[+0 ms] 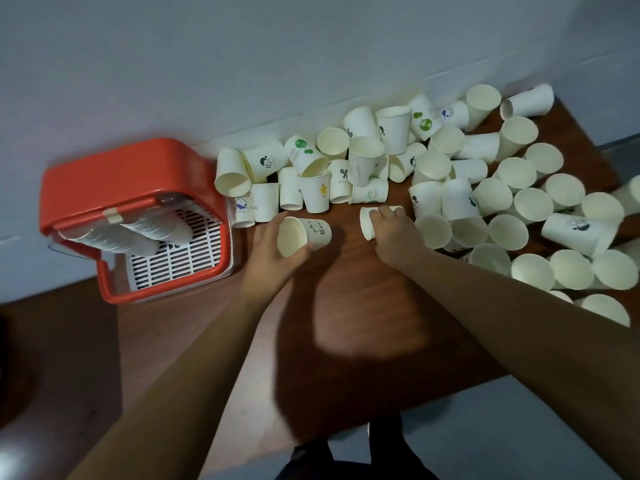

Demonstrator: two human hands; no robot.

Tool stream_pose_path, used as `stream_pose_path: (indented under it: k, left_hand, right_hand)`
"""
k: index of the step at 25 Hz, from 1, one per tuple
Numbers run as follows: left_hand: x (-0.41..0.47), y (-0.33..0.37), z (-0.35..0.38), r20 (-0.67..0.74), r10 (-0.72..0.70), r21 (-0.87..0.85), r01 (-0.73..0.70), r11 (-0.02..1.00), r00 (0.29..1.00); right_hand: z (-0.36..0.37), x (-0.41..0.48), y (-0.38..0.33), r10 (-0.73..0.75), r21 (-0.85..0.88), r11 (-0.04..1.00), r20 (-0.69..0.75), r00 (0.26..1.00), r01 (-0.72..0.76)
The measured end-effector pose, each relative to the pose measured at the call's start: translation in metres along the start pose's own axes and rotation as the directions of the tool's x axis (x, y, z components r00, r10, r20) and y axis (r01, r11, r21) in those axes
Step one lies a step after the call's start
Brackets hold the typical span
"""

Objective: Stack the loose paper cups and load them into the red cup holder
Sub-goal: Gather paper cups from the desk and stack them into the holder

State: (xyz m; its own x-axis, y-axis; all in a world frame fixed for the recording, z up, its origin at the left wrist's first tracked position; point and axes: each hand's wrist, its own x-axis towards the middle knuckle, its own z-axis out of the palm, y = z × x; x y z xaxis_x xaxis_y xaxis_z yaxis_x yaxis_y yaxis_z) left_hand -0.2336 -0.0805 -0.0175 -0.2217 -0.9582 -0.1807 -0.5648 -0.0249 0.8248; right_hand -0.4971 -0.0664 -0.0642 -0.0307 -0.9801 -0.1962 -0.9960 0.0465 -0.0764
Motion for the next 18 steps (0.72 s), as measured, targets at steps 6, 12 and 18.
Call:
stream_pose_path:
  k: [6,12,18]
  left_hand:
    - [-0.014,-0.032,-0.027,-0.064,-0.029,-0.064,0.025,0.998,0.998]
    - [-0.037,-0.051,-0.091,-0.261,-0.068,-0.136,0.033,0.990,0.963]
    - [-0.033,-0.085,-0.152,-0.366,-0.083,-0.010,0.085,0.996,0.927]
  right_hand:
    - [0.005,0.001,-0.019,-0.172,-0.013,0.985,0.018,0.985,0.172]
    - [-0.038,0.002,-0.107,-0.112,0.602,0.798,0.161,0.981,-0.008]
    - [-0.082,0.003,-0.180,-0.128,0.799,0.601,0.091,0.988,0.004]
